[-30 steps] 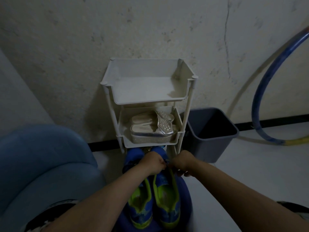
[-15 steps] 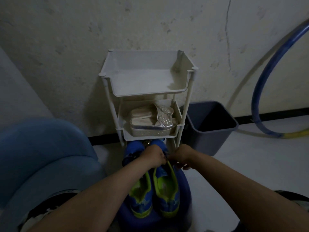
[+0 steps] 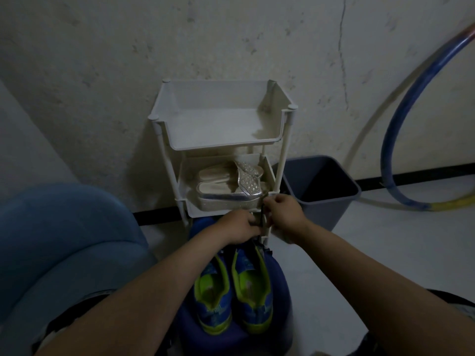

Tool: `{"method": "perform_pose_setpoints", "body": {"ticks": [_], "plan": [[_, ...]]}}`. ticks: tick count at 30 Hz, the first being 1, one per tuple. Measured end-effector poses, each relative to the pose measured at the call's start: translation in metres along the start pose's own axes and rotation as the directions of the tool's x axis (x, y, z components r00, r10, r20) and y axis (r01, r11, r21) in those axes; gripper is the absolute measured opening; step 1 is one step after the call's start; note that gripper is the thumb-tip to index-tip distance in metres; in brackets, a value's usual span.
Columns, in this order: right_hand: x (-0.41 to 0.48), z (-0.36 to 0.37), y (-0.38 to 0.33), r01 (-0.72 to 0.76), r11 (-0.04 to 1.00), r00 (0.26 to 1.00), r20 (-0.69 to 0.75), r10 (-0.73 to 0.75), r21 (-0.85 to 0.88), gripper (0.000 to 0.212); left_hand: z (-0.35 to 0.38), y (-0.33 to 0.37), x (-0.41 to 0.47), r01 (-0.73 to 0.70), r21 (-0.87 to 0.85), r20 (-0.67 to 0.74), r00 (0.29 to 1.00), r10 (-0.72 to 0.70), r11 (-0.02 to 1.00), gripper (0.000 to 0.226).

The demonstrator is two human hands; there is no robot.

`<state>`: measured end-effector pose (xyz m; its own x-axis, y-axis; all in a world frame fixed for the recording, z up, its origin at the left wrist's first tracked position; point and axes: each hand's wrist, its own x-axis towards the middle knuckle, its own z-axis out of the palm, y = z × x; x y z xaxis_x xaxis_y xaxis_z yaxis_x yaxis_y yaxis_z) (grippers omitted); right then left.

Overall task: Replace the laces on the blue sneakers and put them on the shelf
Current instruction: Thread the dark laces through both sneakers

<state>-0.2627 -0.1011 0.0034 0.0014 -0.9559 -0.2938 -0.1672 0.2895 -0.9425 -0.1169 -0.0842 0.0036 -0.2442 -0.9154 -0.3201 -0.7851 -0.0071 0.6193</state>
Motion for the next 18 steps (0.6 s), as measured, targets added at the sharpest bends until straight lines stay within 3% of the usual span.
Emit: {"method": "perform_pose_setpoints", "body": {"ticks": [4, 7, 11, 14, 18], "plan": [[-0.008, -0.005, -0.014, 0.106, 0.994, 0.994, 0.032, -0.106, -0.01, 0.031, -0.01, 0.007, -0.001, 0.026, -0.167, -0.12, 0.992, -0.046, 0.986, 0.026], [-0.013, -0.01, -0.021, 0.046, 0.999, 0.984, 0.174, -0.046, 0.002, 0.028, -0.026, 0.017, -0.005, -0.031, -0.313, -0.214, 0.976, -0.039, 0.949, 0.022], [-0.009, -0.009, -0.015, 0.033, 0.949, 0.922, 0.375, 0.092, -0.315, 0.021, -0.047, 0.025, -0.009, -0.207, -0.586, -0.336, 0.942, -0.002, 0.783, 0.017], [-0.009, -0.005, -0.011, 0.053, 0.89, 0.871, 0.457, 0.18, -0.453, 0.02, -0.052, 0.025, -0.012, -0.257, -0.597, -0.364, 0.931, 0.028, 0.76, 0.016], [-0.014, -0.003, -0.017, 0.087, 0.909, 0.909, 0.406, 0.096, -0.409, 0.029, -0.051, 0.018, -0.014, -0.166, -0.507, -0.291, 0.957, 0.013, 0.846, 0.023]]}}
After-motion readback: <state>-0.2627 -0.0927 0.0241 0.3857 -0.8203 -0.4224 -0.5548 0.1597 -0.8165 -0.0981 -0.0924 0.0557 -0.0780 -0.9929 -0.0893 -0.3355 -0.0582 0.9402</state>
